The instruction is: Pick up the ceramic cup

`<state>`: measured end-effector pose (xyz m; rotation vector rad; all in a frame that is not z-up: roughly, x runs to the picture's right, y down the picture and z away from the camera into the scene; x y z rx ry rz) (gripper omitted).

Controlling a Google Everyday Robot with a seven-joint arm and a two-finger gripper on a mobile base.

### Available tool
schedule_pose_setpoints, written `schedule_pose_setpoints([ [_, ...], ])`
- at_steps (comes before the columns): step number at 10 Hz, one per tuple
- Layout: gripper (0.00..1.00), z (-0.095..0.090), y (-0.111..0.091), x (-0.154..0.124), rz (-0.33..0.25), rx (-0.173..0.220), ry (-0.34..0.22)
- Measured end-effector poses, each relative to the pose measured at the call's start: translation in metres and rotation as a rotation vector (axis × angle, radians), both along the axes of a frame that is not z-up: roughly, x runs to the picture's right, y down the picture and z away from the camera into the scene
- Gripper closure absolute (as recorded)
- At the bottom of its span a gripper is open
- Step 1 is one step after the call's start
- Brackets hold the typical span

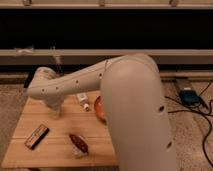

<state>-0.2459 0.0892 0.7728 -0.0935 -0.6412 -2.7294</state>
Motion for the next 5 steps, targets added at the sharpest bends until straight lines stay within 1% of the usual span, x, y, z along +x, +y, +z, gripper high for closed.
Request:
schedule_pose_setpoints([
  [2,0.2,0.009,-0.018,-0.025,-0.045,0.014,-0.028],
  [4,0.2,0.018,-0.033,-0.046,-0.078,0.015,-0.064],
  [5,0.2,0.021,-0.034,-0.056,-0.101,0.006,-0.086],
])
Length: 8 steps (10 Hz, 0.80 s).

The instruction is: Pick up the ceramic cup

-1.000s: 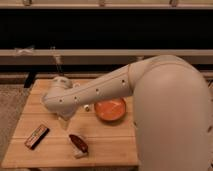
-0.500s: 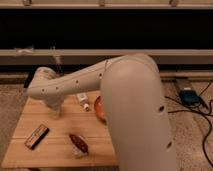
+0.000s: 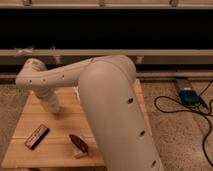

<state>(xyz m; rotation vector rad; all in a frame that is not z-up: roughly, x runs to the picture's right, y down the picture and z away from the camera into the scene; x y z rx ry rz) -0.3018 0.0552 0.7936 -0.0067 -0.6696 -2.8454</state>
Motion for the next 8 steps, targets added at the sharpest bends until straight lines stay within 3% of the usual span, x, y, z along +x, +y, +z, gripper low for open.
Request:
schedule_pose_setpoints([
  [3,0.2,0.003,0.021,-0.022,-0.049,-0.023,-0.042],
  [8,0.2,0.01,0.048,-0.027,-0.081,-0.059,-0.059],
])
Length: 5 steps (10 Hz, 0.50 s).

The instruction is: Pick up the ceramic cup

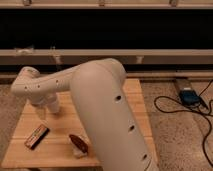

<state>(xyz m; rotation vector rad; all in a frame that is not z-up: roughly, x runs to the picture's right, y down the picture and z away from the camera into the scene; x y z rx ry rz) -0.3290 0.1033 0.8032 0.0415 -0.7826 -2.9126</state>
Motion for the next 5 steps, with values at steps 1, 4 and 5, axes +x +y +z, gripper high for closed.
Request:
schedule_pose_setpoints([
  [1,0.2,0.005,0.006,-0.001,-0.002,-0.012,-0.001],
  [4,0.2,0.026,0.019,-0.001,-0.011,-0.025,0.009],
  [5,0.22,0.029,0.02,0.0,-0.015,-0.02,0.009],
])
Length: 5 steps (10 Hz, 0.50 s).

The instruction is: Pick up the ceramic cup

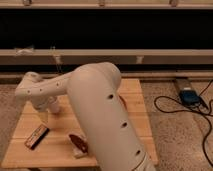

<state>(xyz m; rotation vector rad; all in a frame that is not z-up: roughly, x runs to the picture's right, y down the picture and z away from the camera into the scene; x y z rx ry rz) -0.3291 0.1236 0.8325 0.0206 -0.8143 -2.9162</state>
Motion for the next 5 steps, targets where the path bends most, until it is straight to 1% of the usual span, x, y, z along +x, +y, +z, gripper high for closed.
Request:
schedule_pose_setpoints([
  [1,0.34,0.002,0.001,0.0,-0.004,0.014,-0.002],
  [2,0.42,0.002,-0.001,0.001,-0.004,0.027,-0.005],
  [4,0.6,-0.005,-0.006,0.004,-0.001,0.058,-0.014],
  [5,0.72,-0.013,-0.009,0.004,-0.001,0.08,-0.025],
])
